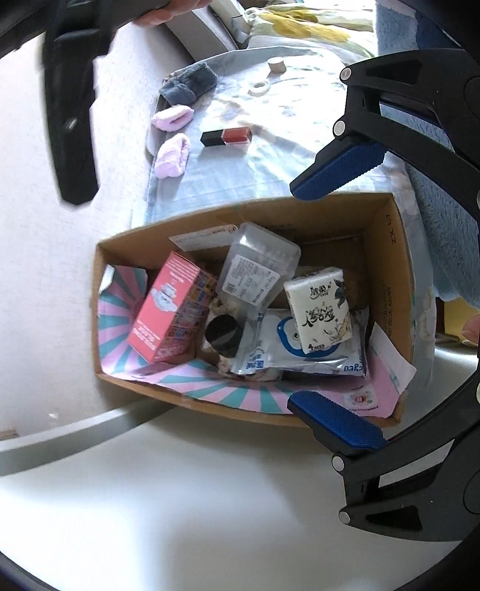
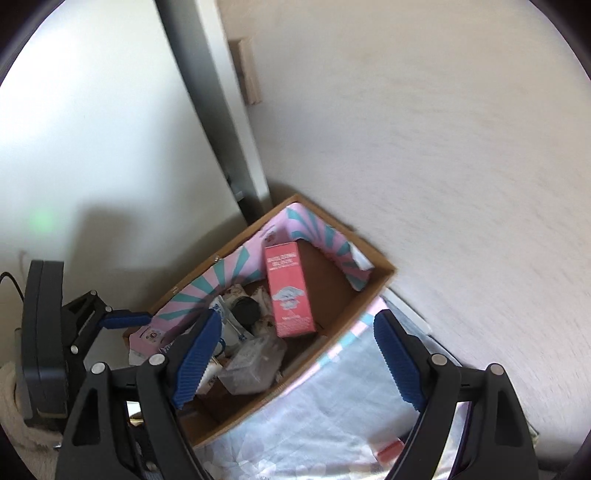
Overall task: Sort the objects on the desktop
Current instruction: 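Withdraw both tools back over the bed items, then grasp the red lipstick with left tool while right tool grasps the grey slipper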
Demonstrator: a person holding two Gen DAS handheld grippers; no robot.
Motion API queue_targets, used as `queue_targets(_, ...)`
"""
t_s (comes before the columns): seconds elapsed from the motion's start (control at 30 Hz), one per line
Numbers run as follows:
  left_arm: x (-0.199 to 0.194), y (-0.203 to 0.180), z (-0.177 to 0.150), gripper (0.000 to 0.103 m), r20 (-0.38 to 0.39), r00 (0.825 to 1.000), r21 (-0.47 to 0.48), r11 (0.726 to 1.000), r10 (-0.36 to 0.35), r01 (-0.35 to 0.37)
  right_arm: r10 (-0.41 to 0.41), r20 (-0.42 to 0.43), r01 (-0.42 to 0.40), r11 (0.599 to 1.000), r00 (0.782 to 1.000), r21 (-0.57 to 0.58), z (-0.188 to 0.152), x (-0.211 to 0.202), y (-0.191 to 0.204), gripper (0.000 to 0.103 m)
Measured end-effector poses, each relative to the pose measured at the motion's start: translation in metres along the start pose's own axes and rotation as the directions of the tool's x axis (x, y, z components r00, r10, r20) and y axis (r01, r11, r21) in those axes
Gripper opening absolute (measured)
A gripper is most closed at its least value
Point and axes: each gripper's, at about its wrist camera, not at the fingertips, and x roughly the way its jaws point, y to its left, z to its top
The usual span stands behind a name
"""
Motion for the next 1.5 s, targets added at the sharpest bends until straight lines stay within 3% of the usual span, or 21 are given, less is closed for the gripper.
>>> queue_targets(0.37,-0.027,-0.046,0.034,0.103,0.070,0.997,0.149,0.988,-0.044,0.033,-0.154,0.041,0.144,0.970,0.987,0.194,-0.080,-0.080,-0.073,0.082)
queue_targets(0.63,-0.016,-0.121,0.053,0.103,0.072,0.990,0.278,0.956,-0.124,0.100,-0.294,-0.004,0.277,0.898,0.956,0.343,-0.164,-0.131,-0.127,0.082)
queue_targets(0.77,0.000,-0.159,0.055,0.103,0.038,0.982,0.311,0.936,-0.186,0.165,-0.370,-0.040,0.355,0.846,0.928,0.398,-0.208,-0.146,-0.143,0.082)
queue_targets(0.9,0.026,-0.186,0.052,0.102,-0.002,0.974,0.308,0.926,-0.226,0.216,-0.321,-0.060,0.311,0.825,0.945,0.471,-0.249,-0.143,-0.155,0.082)
queue_targets(1.03,0.049,-0.200,0.049,0.100,-0.012,0.977,0.285,0.936,-0.212,0.206,-0.267,-0.095,0.275,0.797,0.959,0.538,-0.283,-0.121,-0.167,0.082)
queue_targets(1.17,0.071,-0.211,0.046,0.096,-0.011,0.980,0.268,0.943,-0.200,0.196,-0.258,-0.122,0.282,0.787,0.958,0.548,-0.293,-0.103,-0.178,0.082)
queue_targets(1.27,0.088,-0.219,0.044,0.093,-0.022,0.984,0.268,0.948,-0.174,0.174,-0.249,-0.126,0.277,0.794,0.960,0.541,-0.297,-0.094,-0.190,0.082)
queue_targets(1.37,0.109,-0.231,0.045,0.080,-0.039,0.991,0.280,0.951,-0.125,0.131,-0.264,-0.146,0.301,0.815,0.954,0.495,-0.294,-0.085,-0.203,0.082)
queue_targets(1.5,0.133,-0.241,0.051,0.071,-0.047,0.994,0.253,0.962,-0.099,0.107,-0.281,-0.158,0.322,0.846,0.947,0.426,-0.283,-0.071,-0.230,0.082)
